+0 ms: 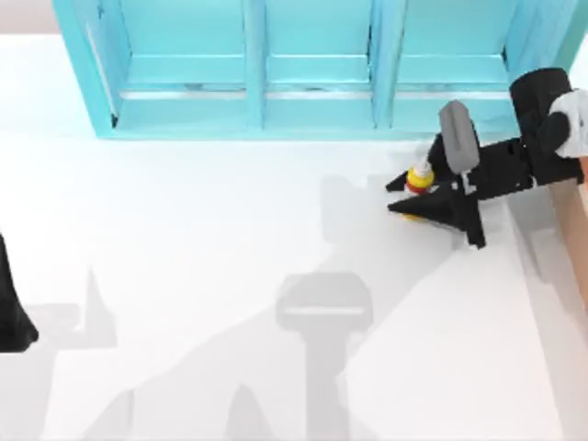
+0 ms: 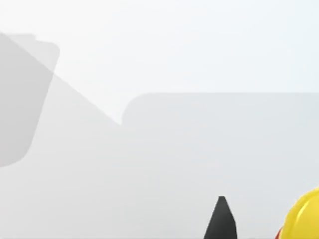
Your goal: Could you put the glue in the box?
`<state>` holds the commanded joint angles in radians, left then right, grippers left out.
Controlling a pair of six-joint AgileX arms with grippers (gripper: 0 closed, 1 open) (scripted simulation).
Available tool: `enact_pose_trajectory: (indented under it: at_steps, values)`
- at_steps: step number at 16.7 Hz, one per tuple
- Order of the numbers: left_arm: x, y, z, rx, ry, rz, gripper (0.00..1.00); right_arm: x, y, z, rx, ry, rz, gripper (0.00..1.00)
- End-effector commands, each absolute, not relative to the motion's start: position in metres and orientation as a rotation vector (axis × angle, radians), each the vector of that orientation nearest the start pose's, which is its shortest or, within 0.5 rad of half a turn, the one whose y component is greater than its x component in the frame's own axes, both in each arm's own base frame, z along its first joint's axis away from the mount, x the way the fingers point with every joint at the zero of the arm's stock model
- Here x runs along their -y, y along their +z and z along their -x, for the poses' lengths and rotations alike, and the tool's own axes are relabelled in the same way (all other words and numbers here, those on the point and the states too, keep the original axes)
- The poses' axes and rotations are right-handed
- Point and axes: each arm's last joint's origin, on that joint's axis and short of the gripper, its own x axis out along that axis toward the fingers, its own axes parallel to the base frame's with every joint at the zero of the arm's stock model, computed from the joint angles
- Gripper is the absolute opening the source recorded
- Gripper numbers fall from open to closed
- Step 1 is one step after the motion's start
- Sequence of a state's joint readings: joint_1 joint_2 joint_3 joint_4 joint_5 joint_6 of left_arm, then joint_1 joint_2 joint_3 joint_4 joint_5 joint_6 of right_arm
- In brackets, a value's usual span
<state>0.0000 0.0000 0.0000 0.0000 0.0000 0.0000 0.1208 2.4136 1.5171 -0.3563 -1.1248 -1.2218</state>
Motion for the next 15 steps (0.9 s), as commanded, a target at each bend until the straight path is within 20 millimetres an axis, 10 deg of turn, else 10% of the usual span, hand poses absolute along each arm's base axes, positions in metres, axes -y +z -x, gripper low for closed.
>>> enact_pose_trajectory:
  at_steps: [11, 15]
  values:
    - [0.001, 0.160, -0.106, 0.000, 0.000, 0.000, 1.00, -0.086, 0.045, -0.441, -0.326, 1.534, 0.326, 0.00]
    - [0.001, 0.160, -0.106, 0.000, 0.000, 0.000, 1.00, -0.117, 0.066, -0.444, -0.224, 1.588, 0.365, 0.00]
